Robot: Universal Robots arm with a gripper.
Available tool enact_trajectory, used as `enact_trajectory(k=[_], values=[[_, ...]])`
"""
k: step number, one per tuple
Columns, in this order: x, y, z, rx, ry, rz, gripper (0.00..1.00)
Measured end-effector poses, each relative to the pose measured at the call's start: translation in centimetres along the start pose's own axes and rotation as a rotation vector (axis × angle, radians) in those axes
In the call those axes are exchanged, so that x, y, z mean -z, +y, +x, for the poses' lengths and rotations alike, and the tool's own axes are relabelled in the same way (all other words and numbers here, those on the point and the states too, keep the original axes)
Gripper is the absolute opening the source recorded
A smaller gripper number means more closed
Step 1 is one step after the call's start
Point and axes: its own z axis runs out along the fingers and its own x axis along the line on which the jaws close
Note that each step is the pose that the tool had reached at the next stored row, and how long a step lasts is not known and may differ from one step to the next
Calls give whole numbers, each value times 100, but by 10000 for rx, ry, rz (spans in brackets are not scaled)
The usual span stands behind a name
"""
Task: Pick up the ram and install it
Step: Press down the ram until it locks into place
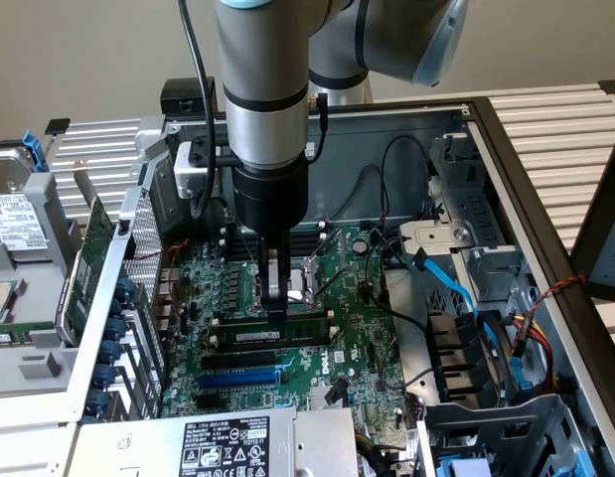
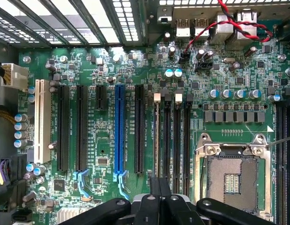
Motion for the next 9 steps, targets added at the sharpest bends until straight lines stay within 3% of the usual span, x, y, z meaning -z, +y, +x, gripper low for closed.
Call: enact_trajectory(k=[9], values=[[0, 3, 1, 0, 0, 0, 11]])
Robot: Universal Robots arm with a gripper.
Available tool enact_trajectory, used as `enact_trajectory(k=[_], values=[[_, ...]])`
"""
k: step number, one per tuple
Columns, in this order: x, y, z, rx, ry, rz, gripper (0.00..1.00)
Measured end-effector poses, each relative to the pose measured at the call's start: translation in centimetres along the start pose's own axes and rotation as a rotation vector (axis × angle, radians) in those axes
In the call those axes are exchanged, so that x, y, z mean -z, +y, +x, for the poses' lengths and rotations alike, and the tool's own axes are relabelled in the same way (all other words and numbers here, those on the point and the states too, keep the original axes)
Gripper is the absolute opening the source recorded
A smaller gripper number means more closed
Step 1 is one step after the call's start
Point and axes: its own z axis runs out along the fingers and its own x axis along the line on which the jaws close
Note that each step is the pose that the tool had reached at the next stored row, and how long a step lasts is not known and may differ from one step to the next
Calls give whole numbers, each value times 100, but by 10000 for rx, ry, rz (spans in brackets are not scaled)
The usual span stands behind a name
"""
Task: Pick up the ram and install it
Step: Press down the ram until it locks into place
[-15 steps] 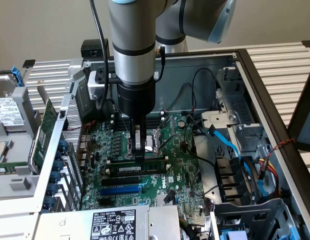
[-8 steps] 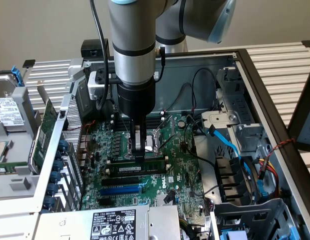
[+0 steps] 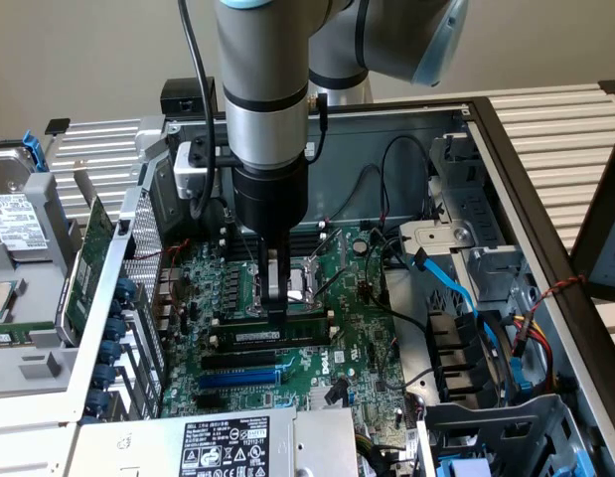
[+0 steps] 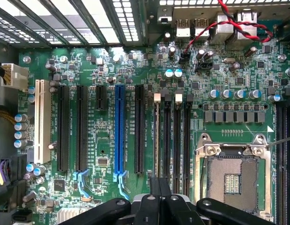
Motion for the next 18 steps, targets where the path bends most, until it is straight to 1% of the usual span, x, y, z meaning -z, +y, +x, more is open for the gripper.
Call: enact_trajectory(k=[18], values=[[-7, 12, 9, 1, 2, -2, 11]])
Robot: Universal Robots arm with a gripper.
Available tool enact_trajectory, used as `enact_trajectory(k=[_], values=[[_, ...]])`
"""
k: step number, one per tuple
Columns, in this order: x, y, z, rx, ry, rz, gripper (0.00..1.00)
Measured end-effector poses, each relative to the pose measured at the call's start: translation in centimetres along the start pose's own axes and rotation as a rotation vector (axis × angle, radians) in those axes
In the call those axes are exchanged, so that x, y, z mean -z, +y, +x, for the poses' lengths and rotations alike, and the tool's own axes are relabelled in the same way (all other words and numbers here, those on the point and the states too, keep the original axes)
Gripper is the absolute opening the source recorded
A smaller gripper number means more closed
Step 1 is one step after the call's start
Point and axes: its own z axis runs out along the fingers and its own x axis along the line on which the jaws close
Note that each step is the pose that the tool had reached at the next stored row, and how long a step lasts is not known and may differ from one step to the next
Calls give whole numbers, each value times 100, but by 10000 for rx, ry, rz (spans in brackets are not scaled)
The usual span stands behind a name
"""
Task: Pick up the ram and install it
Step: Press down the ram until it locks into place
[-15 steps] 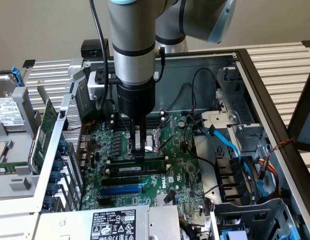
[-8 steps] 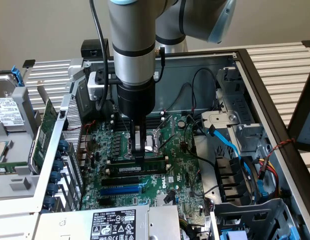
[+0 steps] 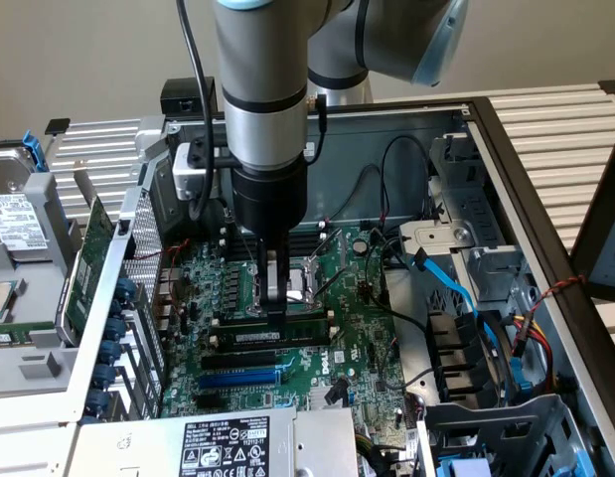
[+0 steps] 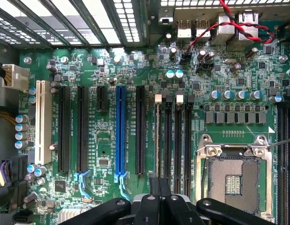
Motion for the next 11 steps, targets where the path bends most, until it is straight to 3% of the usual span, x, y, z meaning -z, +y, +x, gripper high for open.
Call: enact_trajectory(k=[11], values=[[-32, 3, -2, 0, -11, 2, 11]])
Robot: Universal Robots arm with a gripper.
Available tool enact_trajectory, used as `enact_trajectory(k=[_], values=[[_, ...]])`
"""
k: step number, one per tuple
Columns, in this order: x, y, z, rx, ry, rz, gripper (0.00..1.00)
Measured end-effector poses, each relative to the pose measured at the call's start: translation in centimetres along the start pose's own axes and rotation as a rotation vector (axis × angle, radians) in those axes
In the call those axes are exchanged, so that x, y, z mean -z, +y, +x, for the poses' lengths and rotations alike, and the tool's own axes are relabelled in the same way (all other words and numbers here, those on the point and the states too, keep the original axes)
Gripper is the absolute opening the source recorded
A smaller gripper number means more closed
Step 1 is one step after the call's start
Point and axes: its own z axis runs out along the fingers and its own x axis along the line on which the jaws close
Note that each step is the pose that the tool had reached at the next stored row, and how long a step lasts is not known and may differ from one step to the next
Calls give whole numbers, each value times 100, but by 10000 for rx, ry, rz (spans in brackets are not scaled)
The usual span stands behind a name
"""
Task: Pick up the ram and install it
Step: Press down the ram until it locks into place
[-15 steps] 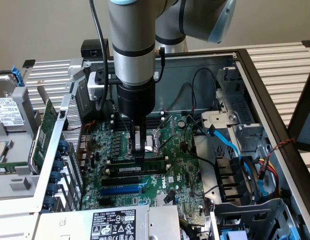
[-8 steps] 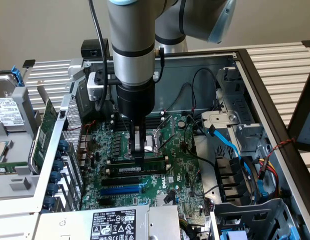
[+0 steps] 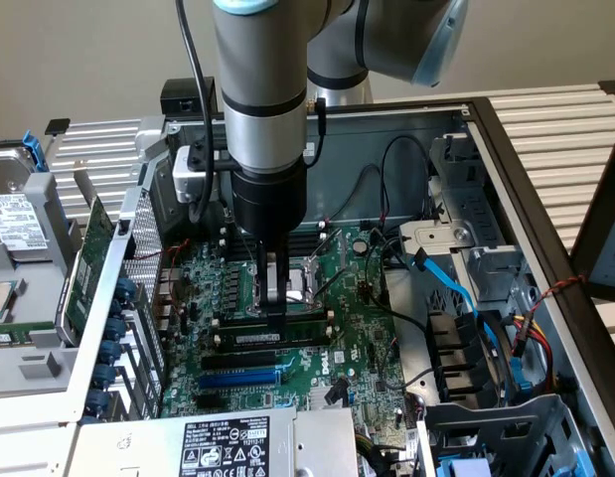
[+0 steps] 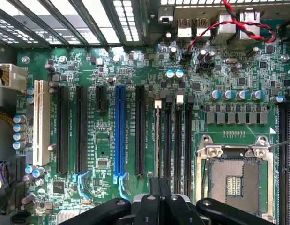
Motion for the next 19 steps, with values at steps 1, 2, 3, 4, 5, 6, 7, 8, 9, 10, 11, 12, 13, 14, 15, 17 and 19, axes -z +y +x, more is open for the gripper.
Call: enact_trajectory(k=[1, 2, 3, 4, 5, 6, 7, 8, 9, 10, 11, 12, 13, 14, 15, 17, 19], values=[[0, 0, 0, 0, 2, -1, 11], [0, 1, 0, 0, 2, -1, 11], [3, 1, 0, -1, 0, 0, 11], [13, 2, 0, -3, -8, -1, 11], [33, 3, 0, -5, -16, 5, 11], [69, 4, 3, -5, -3, 1, 11], [101, 4, 5, -4, -1, -1, 11], [134, 4, 7, -2, -1, 0, 11], [166, 4, 8, -2, 0, -1, 11], [194, 5, 10, -2, 0, -1, 11], [219, 6, 11, -2, 0, -1, 11], [241, 6, 12, -2, 0, -1, 11], [246, 6, 13, -1, 1, -1, 11], [246, 6, 13, -1, -3, 1, 11], [246, 6, 12, -1, -4, 1, 11], [250, 6, 13, -1, -2, -1, 11], [261, 6, 13, -1, -1, -1, 11]])
